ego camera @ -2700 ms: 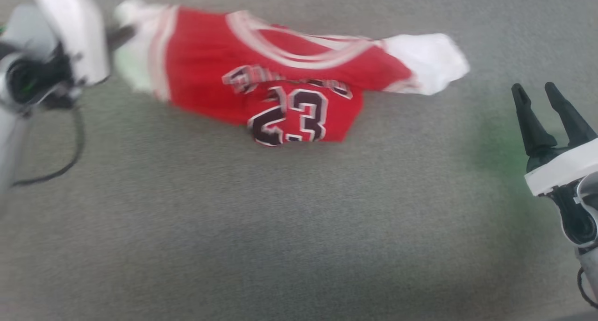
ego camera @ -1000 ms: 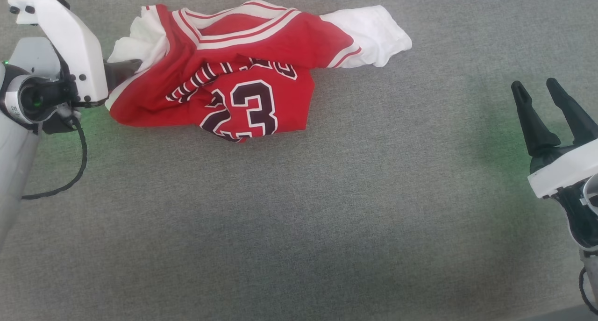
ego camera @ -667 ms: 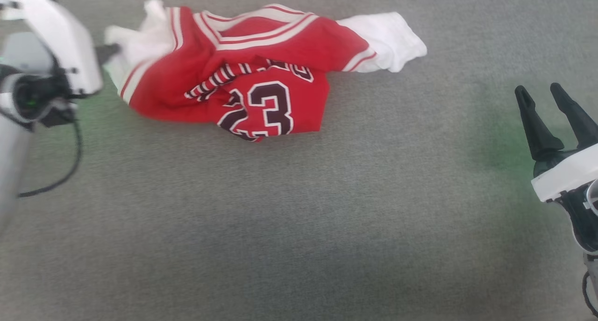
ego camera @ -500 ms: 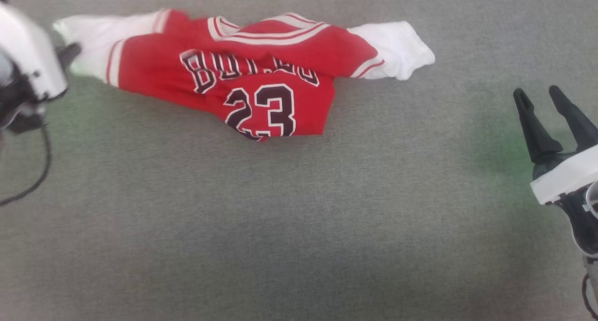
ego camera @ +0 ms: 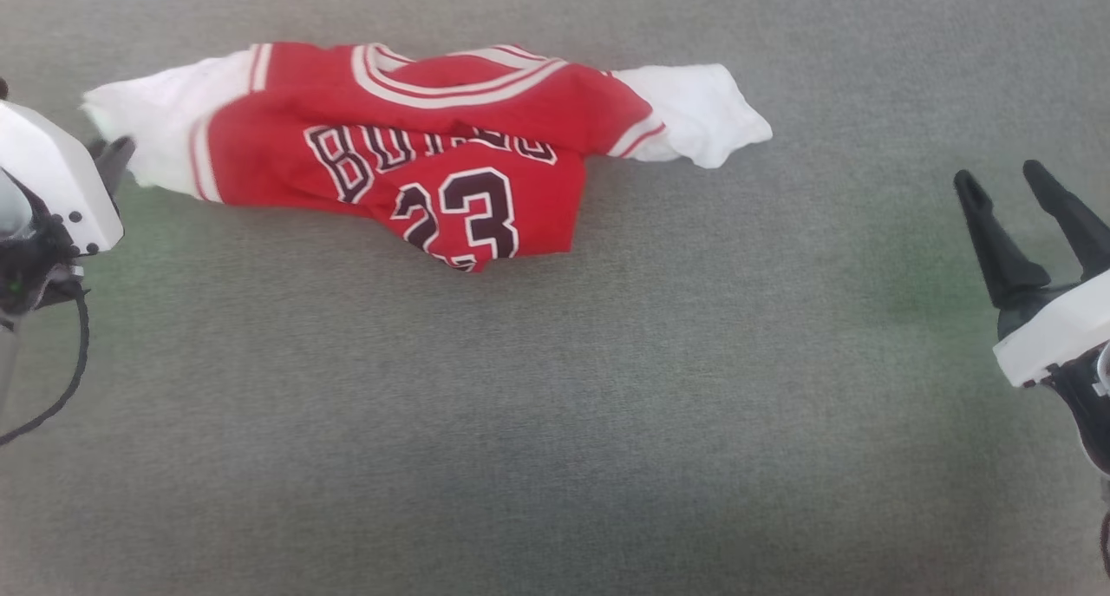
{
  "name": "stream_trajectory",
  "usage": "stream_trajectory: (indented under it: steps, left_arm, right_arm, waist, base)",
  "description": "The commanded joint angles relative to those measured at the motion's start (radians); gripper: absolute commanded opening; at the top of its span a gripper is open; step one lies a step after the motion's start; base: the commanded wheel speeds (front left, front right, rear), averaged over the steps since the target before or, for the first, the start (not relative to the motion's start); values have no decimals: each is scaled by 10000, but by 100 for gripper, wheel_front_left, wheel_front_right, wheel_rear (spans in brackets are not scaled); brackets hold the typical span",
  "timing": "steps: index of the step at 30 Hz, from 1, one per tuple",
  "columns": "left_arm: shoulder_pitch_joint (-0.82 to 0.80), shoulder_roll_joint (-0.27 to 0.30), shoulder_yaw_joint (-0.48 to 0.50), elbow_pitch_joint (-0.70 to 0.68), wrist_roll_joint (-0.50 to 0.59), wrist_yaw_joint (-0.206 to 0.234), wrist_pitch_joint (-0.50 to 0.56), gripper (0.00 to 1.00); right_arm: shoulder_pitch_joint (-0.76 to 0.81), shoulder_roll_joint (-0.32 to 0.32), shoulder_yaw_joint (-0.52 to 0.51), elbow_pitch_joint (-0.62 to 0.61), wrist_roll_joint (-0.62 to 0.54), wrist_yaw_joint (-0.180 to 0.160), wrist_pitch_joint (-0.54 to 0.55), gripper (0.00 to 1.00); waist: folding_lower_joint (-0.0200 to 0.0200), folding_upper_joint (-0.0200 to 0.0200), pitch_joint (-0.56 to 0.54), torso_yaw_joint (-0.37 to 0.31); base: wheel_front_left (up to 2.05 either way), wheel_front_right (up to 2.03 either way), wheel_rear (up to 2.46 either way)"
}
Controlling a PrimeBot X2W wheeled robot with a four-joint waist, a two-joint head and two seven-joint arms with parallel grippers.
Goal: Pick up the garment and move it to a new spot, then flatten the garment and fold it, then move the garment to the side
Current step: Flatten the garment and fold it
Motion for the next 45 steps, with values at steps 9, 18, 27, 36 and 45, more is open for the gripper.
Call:
stream_trajectory:
  steps: [9, 18, 27, 36, 45]
  left_arm:
    - [2079, -754, -91, -1177, 877, -275, -4512, 100]
    - [4942, -2199, -226, -4178, 2546, 1473, -6457, 100]
    - [6721, -3390, 583, -6644, 4589, 2163, -6456, 100]
    - [7073, -4081, 1256, -7304, 5492, 1719, -6460, 100]
    - [5185, -3344, 1293, -7161, 6104, 616, -5985, 100]
  right_arm:
    - [7, -1791, 1748, -1082, -285, 0, 1132, 100]
    - [-1048, -3912, 3811, -1740, 469, -1, 2316, 100]
    - [-2891, -5077, 5978, -1267, 1286, -1, 3223, 100]
    - [-4691, -5522, 8207, -46, 1641, -1, 3046, 100]
    - [-5960, -5613, 9571, 318, 2021, -1, 2469, 0]
  waist:
    - [0, 0, -813, 1126]
    - [0, 0, -806, 2637]
    - [0, 0, -277, 3708]
    - [0, 0, 430, 4191]
    - [0, 0, 795, 3722]
  base:
    - [0, 0, 0]
    - [0, 0, 0]
    - [0, 0, 0]
    - [0, 0, 0]
    - [0, 0, 0]
